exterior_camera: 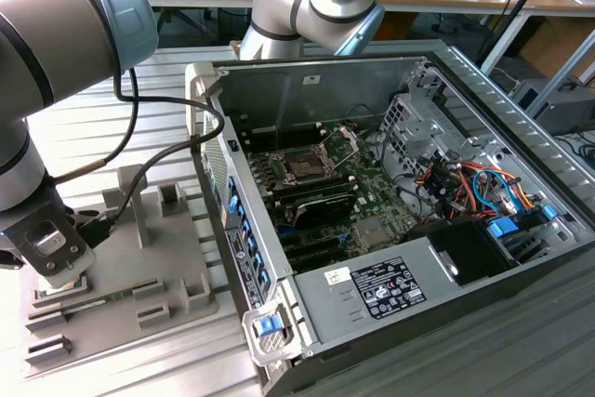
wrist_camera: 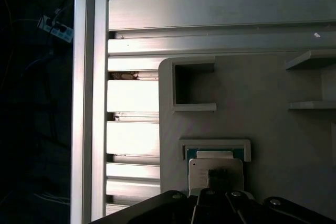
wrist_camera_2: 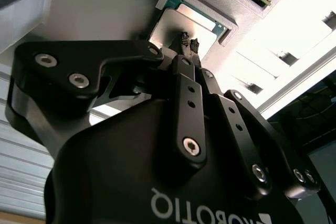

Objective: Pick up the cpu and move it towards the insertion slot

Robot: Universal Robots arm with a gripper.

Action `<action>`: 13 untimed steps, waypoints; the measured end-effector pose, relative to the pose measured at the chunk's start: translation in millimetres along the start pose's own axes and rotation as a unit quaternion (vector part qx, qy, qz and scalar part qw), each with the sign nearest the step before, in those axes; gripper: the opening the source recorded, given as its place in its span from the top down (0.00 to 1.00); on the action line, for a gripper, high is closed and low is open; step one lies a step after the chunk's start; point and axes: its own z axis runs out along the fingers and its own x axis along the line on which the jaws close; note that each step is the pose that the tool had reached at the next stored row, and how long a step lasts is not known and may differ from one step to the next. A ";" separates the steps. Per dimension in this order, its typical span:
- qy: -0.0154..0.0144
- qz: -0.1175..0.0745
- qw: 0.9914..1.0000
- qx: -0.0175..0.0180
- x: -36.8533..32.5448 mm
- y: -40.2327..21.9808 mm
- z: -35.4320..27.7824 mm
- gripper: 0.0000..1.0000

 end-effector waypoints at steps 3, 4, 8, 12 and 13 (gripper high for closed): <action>0.000 0.000 1.000 0.000 0.0 0.0 0.0 0.89; 0.000 0.000 1.000 0.000 0.0 0.0 0.1 0.77; 0.000 0.000 1.000 0.000 0.0 0.0 0.1 0.58; 0.000 0.000 1.000 0.000 0.0 -0.1 0.2 0.41; 0.000 0.000 1.000 0.000 0.0 -0.1 0.2 0.34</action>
